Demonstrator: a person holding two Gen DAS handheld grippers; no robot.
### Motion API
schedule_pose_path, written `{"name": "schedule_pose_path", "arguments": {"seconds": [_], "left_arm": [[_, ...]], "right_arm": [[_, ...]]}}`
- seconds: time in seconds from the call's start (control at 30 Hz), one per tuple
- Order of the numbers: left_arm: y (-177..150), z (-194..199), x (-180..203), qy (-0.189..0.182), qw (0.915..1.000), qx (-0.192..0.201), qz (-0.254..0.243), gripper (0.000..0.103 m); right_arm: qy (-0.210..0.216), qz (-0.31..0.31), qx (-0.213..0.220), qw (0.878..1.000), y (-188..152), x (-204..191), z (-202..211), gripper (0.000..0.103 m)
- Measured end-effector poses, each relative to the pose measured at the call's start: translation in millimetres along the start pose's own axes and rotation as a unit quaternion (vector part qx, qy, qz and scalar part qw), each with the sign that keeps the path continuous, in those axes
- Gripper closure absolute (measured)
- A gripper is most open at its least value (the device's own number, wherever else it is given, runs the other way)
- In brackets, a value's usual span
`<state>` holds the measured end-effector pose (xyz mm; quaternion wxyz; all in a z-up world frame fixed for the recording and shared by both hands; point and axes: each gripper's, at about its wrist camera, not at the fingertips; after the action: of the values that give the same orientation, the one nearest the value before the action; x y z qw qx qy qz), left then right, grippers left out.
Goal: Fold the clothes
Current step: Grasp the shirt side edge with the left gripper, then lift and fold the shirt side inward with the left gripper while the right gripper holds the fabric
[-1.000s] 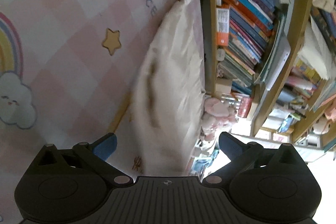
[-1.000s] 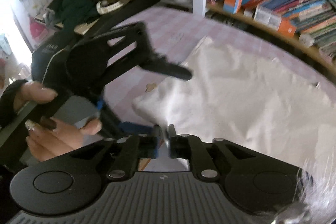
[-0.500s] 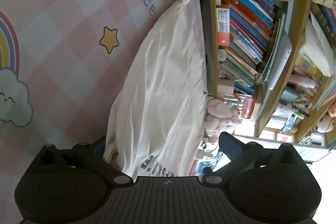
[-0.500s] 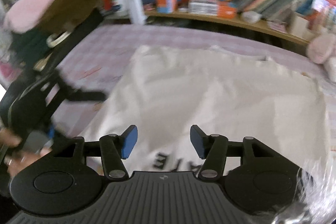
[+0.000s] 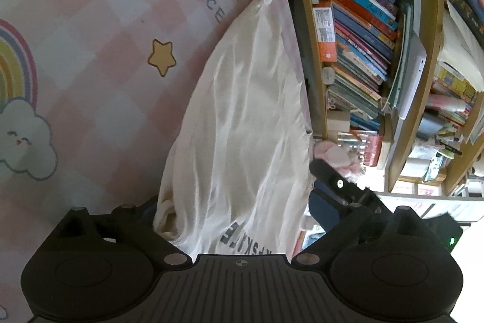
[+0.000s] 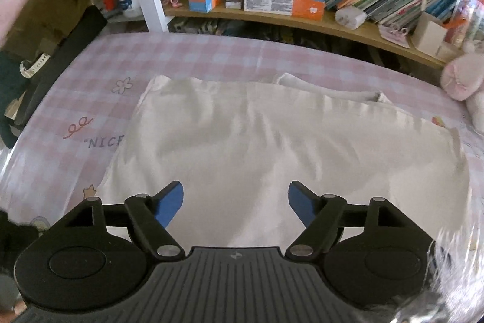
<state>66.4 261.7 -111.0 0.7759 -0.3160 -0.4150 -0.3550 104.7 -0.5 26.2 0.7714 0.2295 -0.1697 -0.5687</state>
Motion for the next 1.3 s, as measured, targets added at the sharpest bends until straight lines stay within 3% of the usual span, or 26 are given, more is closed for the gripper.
{"name": "schedule_pose_path", "arguments": {"seconds": [0.23,0.4,0.5,0.63,0.8,1.1,1.3], "left_arm": [[-2.8,3.0,0.0,0.027,0.9994,0.021,-0.008,0.033],[-5.0,2.2,-1.9,0.058,0.9974,0.035,-0.022,0.078],[-7.5,4.8,-3.9,0.069,0.9958,0.047,-0.035,0.091],[-17.6,9.5,13.6,0.059,0.9903,0.064,-0.108,0.093],[-34.0,3.6,45.1,0.067,0.9714,0.068,-0.217,0.093],[-54.0,-9.6,70.5,0.069,0.9444,0.061,-0.316,0.093],[-54.6,-12.0,69.1,0.068,0.9422,0.056,-0.323,0.093]], "right_arm": [[0.008,0.023,-0.010,1.000,14.2,-12.8,-14.3,0.025],[0.012,0.034,-0.022,0.999,25.5,-19.7,-26.7,0.025],[0.015,0.041,-0.032,0.999,33.3,-24.7,-36.2,0.025],[0.023,0.058,-0.043,0.997,47.1,-40.0,-49.2,0.025],[0.037,0.088,-0.052,0.994,69.3,-66.4,-63.3,0.025],[-0.002,0.197,-0.115,0.974,102.6,-124.5,-108.5,0.026],[-0.047,0.248,-0.152,0.956,105.4,-142.1,-135.2,0.033]]}}
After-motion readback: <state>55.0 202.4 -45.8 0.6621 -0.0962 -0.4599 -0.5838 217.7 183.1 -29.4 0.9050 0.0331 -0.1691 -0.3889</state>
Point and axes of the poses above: each gripper's, at about its wrist camera, not at the fingertips, and z roughly against the way its jaws point, x to its right, y to its top, and after that the axes turned 7 degrees about z, right-handed
